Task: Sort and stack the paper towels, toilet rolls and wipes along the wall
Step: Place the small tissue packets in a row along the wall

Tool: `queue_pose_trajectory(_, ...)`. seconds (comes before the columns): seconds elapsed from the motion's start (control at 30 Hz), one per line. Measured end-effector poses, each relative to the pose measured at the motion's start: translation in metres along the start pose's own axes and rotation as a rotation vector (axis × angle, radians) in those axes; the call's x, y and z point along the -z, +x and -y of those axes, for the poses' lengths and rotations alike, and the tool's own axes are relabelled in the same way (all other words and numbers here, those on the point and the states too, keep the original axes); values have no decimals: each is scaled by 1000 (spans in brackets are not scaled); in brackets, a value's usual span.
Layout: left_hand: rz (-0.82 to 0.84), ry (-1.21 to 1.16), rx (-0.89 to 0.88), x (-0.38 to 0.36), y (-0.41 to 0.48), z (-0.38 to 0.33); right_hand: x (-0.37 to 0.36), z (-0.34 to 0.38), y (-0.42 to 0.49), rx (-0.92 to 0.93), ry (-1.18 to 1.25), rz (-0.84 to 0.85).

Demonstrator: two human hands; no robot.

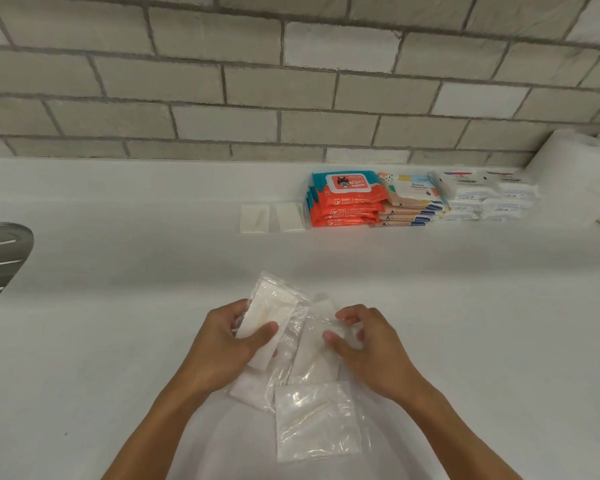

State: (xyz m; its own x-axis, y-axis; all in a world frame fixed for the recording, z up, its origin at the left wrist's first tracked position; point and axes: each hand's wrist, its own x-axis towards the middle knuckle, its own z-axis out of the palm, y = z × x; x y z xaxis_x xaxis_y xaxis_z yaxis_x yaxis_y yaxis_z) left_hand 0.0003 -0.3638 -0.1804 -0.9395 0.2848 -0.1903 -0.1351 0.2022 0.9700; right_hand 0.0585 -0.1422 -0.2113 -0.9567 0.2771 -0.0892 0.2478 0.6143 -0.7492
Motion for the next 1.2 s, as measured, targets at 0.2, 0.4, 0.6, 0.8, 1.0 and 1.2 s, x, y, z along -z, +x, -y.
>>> queue_pose_trajectory(0.2, -12, -18, 18, 2, -1, 6, -11, -6, -2, 15, -331, 136)
queue_pose_trajectory(0.4, -27, -40, 34, 1, 0, 10, -6, -1, 5, -63, -239, 115)
queue_pose_trajectory(0.6, -40, -26, 37, -1, 3, 13, -3, -1, 11, -92, -11, 8)
queue_pose_trajectory(0.8, -50, -102, 28, 0, 12, 11, 12, 8, 18, -108, 291, -18)
queue_pose_trajectory(1.0, -117, -166, 52, 12, 39, 7, 19, 25, 42, -91, 426, -86)
queue_pose_trajectory(1.2, -237, -125, -2, 29, 82, -9, 18, 49, 83, -51, 452, -123)
